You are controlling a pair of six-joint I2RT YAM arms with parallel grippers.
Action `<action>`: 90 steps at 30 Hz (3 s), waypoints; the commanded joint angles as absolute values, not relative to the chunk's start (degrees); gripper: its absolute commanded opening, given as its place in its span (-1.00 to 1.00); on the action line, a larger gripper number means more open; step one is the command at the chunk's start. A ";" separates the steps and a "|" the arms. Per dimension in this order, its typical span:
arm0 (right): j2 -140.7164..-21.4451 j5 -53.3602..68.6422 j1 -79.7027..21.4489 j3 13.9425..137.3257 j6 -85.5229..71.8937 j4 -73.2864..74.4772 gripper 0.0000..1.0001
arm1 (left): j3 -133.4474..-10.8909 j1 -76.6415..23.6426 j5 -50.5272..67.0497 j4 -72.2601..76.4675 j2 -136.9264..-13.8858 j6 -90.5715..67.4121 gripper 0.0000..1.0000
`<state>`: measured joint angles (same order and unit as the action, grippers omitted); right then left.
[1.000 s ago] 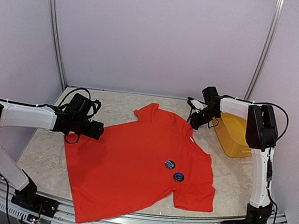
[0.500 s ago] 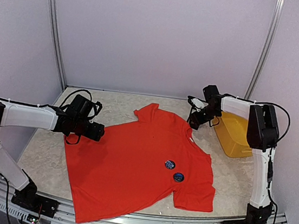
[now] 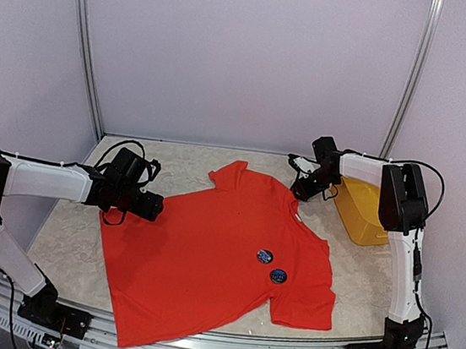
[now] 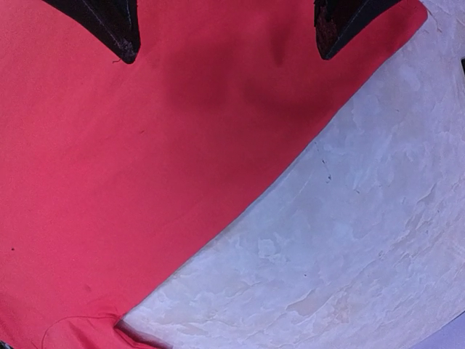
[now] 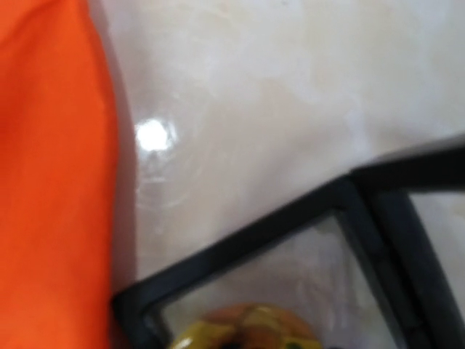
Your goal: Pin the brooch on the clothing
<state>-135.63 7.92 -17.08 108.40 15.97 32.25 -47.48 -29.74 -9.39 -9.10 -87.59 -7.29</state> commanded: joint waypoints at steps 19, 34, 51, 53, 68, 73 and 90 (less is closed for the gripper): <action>-131.73 10.35 -16.34 108.23 12.35 33.63 -0.55 | -49.29 -30.83 -8.27 -9.82 -88.66 -6.34 0.56; -130.98 10.35 -15.99 108.90 10.83 34.39 -0.54 | -49.53 -31.16 -8.88 -10.20 -89.21 -6.12 0.55; -129.31 8.13 -16.01 108.71 10.74 34.85 -1.00 | -49.51 -31.37 -9.13 -10.37 -88.83 -6.01 0.55; -128.21 8.21 -15.97 108.72 10.72 35.16 -1.00 | -49.43 -31.66 -9.12 -10.16 -88.46 -5.69 0.54; -104.34 33.70 -30.57 104.60 15.10 39.78 -1.00 | -50.27 -47.40 2.89 -2.72 -71.37 3.79 0.51; -97.45 39.82 -43.53 102.81 10.03 34.68 -1.00 | -50.40 -57.16 6.86 2.34 -65.23 3.31 0.48; -80.34 36.07 -63.34 84.10 -4.14 4.48 -1.00 | -43.87 -74.86 -6.11 20.33 -50.54 -4.48 -0.31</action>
